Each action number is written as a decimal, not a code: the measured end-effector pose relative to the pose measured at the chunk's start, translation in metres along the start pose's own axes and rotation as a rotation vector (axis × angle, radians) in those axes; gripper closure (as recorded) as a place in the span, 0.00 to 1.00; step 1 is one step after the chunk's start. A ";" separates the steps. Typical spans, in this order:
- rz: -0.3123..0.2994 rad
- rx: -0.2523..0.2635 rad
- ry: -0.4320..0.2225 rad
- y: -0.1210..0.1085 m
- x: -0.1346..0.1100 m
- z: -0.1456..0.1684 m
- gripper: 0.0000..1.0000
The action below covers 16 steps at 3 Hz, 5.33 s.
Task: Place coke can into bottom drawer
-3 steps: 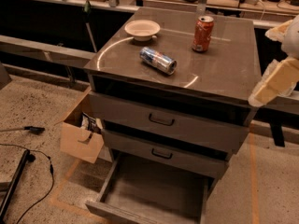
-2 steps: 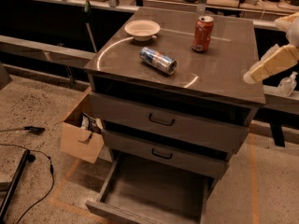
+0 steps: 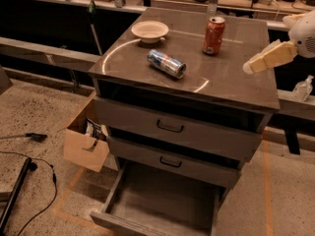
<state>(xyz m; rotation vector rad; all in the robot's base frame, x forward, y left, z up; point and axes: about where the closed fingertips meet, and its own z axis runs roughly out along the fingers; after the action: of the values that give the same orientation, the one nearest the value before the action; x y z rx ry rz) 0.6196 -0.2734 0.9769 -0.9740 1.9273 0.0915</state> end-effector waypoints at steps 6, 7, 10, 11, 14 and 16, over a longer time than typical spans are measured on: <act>0.275 0.199 -0.233 -0.090 0.006 0.152 0.00; 0.262 0.205 -0.253 -0.102 0.001 0.174 0.00; 0.300 0.144 -0.302 -0.113 -0.021 0.221 0.27; 0.318 0.106 -0.303 -0.107 -0.025 0.227 0.50; 0.299 0.090 -0.266 -0.101 -0.057 0.093 1.00; 0.189 -0.008 -0.224 -0.026 -0.037 0.038 1.00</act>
Offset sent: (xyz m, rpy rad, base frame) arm 0.0923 -0.0439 -0.0239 0.0784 -0.2343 -0.2338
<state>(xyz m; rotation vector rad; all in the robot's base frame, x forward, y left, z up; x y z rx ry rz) 0.6722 -0.2527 0.9926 -0.7501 1.8074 0.3051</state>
